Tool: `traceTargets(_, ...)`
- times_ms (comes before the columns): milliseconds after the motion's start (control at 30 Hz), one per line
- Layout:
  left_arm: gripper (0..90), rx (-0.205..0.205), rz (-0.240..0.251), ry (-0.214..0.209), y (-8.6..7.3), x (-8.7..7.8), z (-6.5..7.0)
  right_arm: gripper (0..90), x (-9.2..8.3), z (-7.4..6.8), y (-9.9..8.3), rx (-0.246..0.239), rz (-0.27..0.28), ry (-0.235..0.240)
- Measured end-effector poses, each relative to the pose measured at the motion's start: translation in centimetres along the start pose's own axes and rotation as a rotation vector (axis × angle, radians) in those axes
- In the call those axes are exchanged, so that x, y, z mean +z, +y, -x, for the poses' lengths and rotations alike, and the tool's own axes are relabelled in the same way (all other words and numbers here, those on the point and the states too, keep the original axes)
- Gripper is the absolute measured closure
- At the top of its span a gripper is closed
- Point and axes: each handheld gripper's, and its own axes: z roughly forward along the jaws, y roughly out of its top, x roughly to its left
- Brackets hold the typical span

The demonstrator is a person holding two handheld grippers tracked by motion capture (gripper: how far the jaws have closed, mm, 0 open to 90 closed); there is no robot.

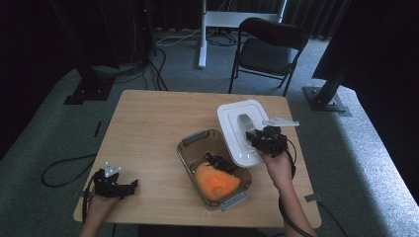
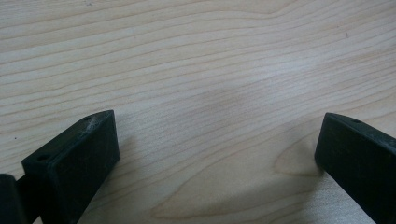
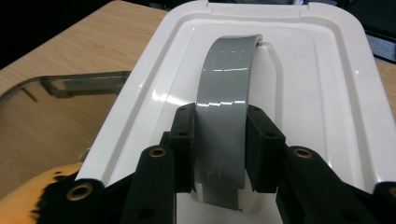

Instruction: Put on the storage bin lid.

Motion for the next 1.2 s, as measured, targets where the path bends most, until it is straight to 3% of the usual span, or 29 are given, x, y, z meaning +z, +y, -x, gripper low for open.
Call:
traceTargets(267,0.2,0.000,-0.003,-0.001,0.0,0.0,0.0,67.4,-1.0,-1.9,-0.4,-0.022,0.009,0.044)
traceTargets(300,0.2,-0.001,-0.001,-0.001,0.0,0.0,0.0,67.5,-1.2,-3.1,-0.7,-0.038,0.006,0.069)
traceTargets(700,0.2,-0.001,-0.003,-0.001,0.0,0.0,0.0,67.5,-0.7,-7.5,-1.7,-0.106,-0.015,0.174)
traceTargets(1033,0.2,0.000,-0.003,-0.001,0.0,0.0,0.0,67.5,-0.2,-9.5,-2.5,-0.131,-0.046,0.243)
traceTargets(1200,0.2,0.000,-0.004,-0.002,0.0,0.0,0.0,67.5,0.1,-9.9,-2.8,-0.145,-0.062,0.251)
